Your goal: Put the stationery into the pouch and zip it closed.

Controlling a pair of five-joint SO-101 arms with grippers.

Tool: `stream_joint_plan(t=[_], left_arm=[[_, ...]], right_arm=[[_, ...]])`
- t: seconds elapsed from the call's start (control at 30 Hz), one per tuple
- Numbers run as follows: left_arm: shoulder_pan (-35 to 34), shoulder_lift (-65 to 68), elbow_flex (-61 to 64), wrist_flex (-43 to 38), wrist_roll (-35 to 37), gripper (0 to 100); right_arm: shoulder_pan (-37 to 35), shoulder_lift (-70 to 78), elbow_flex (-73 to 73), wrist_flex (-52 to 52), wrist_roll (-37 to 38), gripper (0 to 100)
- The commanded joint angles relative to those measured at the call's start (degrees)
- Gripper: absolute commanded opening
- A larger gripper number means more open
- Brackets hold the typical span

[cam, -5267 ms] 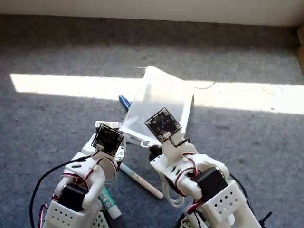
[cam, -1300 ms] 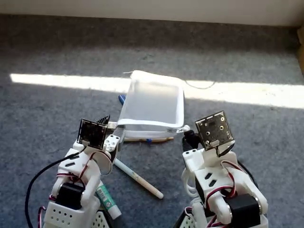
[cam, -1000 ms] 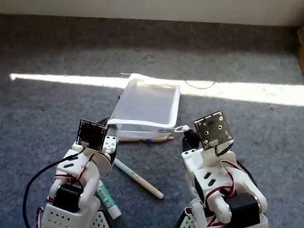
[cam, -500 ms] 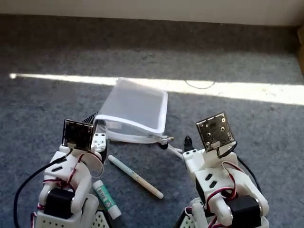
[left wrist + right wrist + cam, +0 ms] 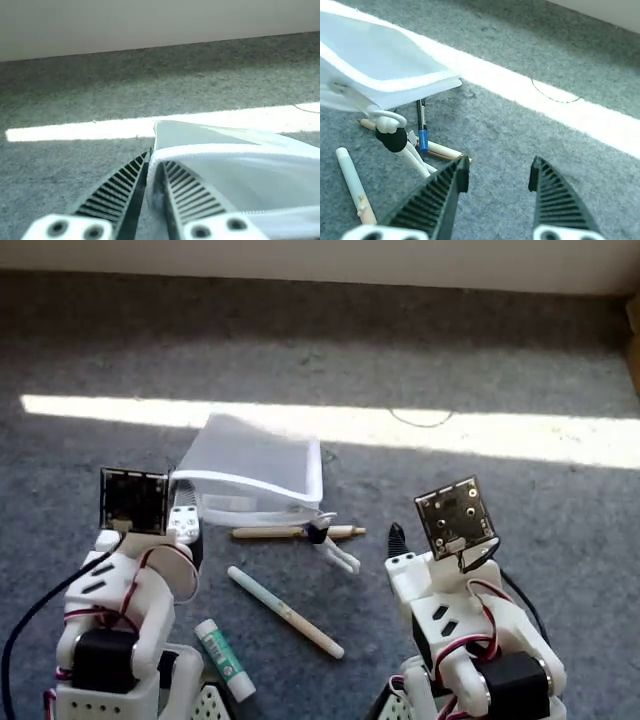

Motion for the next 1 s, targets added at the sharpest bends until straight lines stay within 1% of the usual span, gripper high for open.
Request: stream_joint_plan(t=[0.0, 0.13, 0.33, 0.6, 0.67, 0.8, 0.9, 0.97], left_arm=[[-4.18, 10.59, -10.51, 0.26, 1.41, 1], [-7.60, 15.52, -18.33, 4.84, 2.29, 1], [-8.04, 19.56, -26.15, 11.43, 2.55, 1], [-19.12, 23.25, -27.74, 12.84, 5.71, 1], [-21.14, 23.25, -27.65, 13.27, 6.07, 1], [-22.73, 23.25, -27.65, 14.86, 6.07, 1], [-25.71, 23.25, -27.65, 14.68, 6.07, 1], [-26.42, 23.25, -27.56, 14.77, 6.07, 1]], right_arm=[[0.04, 0.48, -2.68, -1.36, -0.35, 18.7], [0.04, 0.48, -1.19, -1.63, -0.35, 18.7], [0.04, 0.48, 2.24, -4.70, -0.35, 18.4], [0.04, 0.75, 2.51, -4.79, -0.26, 18.4], [0.04, 3.12, 2.07, -4.79, -0.26, 18.4], [-0.04, 13.49, 1.36, -4.97, -0.26, 18.4], [-0.31, 20.62, -3.38, -4.97, -0.35, 18.4], [-0.31, 24.04, -6.37, -5.85, -0.35, 18.4]])
